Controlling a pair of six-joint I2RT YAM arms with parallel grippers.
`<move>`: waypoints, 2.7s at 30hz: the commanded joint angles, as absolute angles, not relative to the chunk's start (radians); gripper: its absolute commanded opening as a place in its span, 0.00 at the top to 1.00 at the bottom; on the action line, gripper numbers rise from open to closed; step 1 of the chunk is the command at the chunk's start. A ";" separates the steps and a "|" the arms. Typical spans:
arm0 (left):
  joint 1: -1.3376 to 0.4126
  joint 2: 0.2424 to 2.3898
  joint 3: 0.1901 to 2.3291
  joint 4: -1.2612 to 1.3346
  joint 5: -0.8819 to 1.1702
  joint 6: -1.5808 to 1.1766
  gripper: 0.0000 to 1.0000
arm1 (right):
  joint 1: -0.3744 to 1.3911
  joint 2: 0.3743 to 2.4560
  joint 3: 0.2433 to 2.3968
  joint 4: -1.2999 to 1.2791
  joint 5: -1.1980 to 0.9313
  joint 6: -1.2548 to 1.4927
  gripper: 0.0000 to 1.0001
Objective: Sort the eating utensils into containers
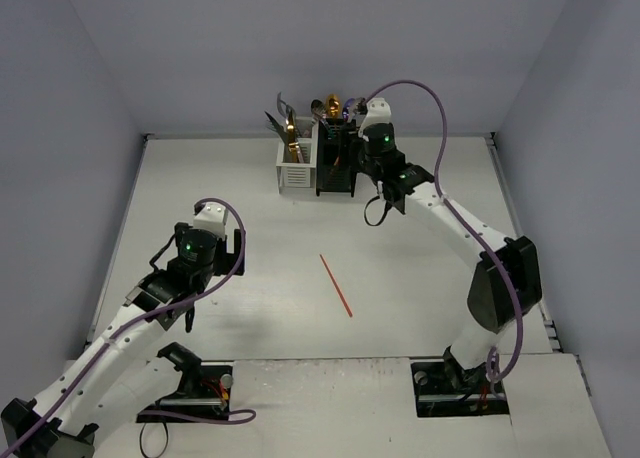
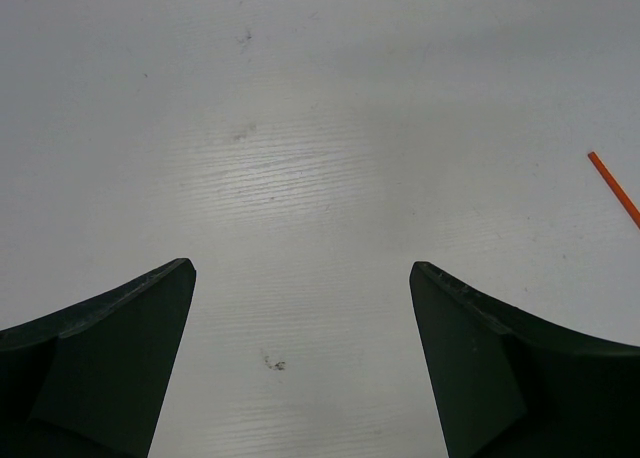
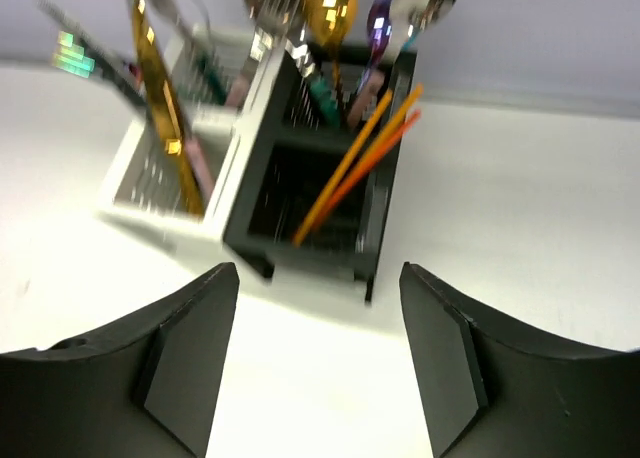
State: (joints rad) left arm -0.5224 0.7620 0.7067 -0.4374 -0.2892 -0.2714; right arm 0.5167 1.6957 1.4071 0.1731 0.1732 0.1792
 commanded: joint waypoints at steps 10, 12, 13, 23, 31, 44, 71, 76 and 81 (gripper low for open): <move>-0.514 0.771 0.723 -0.390 -0.325 -0.267 0.13 | 0.705 1.608 1.271 -0.445 -0.075 0.162 0.19; -0.512 0.772 0.721 -0.390 -0.328 -0.267 0.13 | 0.731 1.633 1.246 -0.456 -0.099 0.183 0.19; -0.512 0.772 0.721 -0.390 -0.327 -0.267 0.13 | 0.746 1.646 1.235 -0.461 -0.107 0.194 0.19; -0.512 0.772 0.724 -0.396 -0.327 -0.268 0.13 | 0.814 1.788 1.212 -0.476 -0.130 0.229 0.28; -0.512 0.765 0.724 -0.397 -0.330 -0.270 0.13 | 0.826 1.848 1.216 -0.474 -0.105 0.234 0.49; -0.512 0.759 0.724 -0.401 -0.336 -0.270 0.13 | 0.859 1.929 1.224 -0.474 -0.019 0.284 0.77; -0.511 0.739 0.721 -0.399 -0.348 -0.273 0.13 | 0.624 1.824 1.908 -0.367 0.195 0.214 1.00; -0.511 0.739 0.720 -0.396 -0.344 -0.276 0.13 | 0.555 1.784 1.851 -0.050 0.262 0.245 1.00; -0.511 0.742 0.719 -0.394 -0.338 -0.278 0.13 | 0.517 1.776 1.733 0.255 0.320 0.270 1.00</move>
